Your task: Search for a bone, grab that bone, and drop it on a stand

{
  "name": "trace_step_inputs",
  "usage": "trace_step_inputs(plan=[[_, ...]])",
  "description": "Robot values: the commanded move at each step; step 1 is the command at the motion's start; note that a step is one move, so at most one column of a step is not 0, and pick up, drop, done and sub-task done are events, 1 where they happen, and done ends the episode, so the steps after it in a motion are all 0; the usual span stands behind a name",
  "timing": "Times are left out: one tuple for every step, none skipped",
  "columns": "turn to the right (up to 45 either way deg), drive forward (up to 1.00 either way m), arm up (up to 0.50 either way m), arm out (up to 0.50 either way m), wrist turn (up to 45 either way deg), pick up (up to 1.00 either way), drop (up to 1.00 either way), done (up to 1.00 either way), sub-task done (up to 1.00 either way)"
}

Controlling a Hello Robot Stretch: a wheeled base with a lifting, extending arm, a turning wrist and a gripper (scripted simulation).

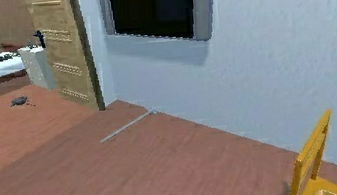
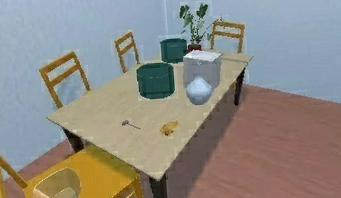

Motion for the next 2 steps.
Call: trace_step_inputs(plan=[[45.0, 0.0, 0.0, 0.0, 0.0, 0.0, 0.0, 0.0, 0.0], [45.0, 0.0, 0.0, 0.0, 0.0, 0.0, 0.0, 0.0, 0.0]])
